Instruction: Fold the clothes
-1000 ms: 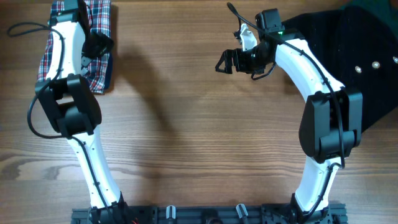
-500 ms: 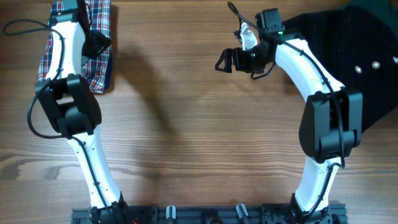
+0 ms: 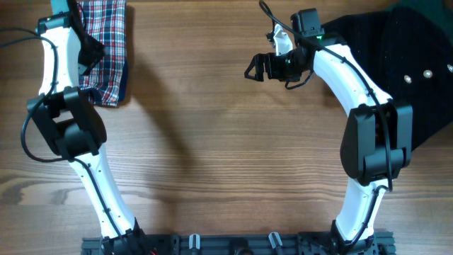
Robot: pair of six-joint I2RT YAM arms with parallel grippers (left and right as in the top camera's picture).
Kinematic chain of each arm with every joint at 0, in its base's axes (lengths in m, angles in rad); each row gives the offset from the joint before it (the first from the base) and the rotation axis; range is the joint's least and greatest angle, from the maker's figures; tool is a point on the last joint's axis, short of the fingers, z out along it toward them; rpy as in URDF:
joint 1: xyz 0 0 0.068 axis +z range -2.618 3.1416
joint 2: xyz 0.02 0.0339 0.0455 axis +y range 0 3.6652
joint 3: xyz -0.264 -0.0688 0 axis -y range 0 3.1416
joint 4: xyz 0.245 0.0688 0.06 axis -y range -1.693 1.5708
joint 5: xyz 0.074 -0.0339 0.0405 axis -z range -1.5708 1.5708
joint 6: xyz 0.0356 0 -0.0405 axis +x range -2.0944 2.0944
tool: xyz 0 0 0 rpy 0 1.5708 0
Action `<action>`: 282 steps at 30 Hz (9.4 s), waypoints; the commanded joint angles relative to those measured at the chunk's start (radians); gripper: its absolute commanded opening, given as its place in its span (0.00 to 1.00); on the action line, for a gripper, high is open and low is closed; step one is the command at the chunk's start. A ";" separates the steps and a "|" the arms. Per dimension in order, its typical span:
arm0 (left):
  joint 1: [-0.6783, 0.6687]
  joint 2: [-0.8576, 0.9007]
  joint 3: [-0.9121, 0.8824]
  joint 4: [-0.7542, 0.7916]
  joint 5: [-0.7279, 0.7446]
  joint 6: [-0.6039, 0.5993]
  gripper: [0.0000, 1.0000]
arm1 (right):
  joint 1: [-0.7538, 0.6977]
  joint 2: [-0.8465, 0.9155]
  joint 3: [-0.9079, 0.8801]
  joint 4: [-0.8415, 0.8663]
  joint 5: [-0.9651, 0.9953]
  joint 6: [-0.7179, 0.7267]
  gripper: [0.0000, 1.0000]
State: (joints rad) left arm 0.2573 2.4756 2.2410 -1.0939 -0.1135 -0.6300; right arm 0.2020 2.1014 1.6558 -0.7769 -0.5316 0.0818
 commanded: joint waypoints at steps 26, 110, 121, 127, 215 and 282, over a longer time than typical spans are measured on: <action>0.001 0.042 -0.005 0.167 -0.048 -0.003 0.04 | -0.003 -0.031 0.016 0.006 -0.022 0.007 1.00; -0.056 0.270 0.063 0.800 0.169 0.652 0.04 | -0.003 -0.031 0.016 0.002 -0.024 0.003 1.00; -0.008 0.285 0.063 0.902 0.146 0.641 0.04 | -0.003 -0.031 0.016 0.005 -0.021 0.000 1.00; 0.041 0.285 0.063 0.903 0.147 0.623 0.04 | -0.003 -0.031 0.016 0.012 -0.021 0.000 1.00; 0.007 -0.412 -0.438 -0.016 0.056 0.064 1.00 | -0.150 -0.435 0.016 -0.331 0.352 0.023 1.00; -0.135 -0.653 -0.339 0.132 0.451 0.438 1.00 | -0.234 -0.565 0.016 -0.266 0.307 0.125 1.00</action>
State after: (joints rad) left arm 0.2264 1.8145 1.9015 -0.9382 0.2550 -0.1852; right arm 0.0132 1.6096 1.6585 -1.0290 -0.2111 0.1780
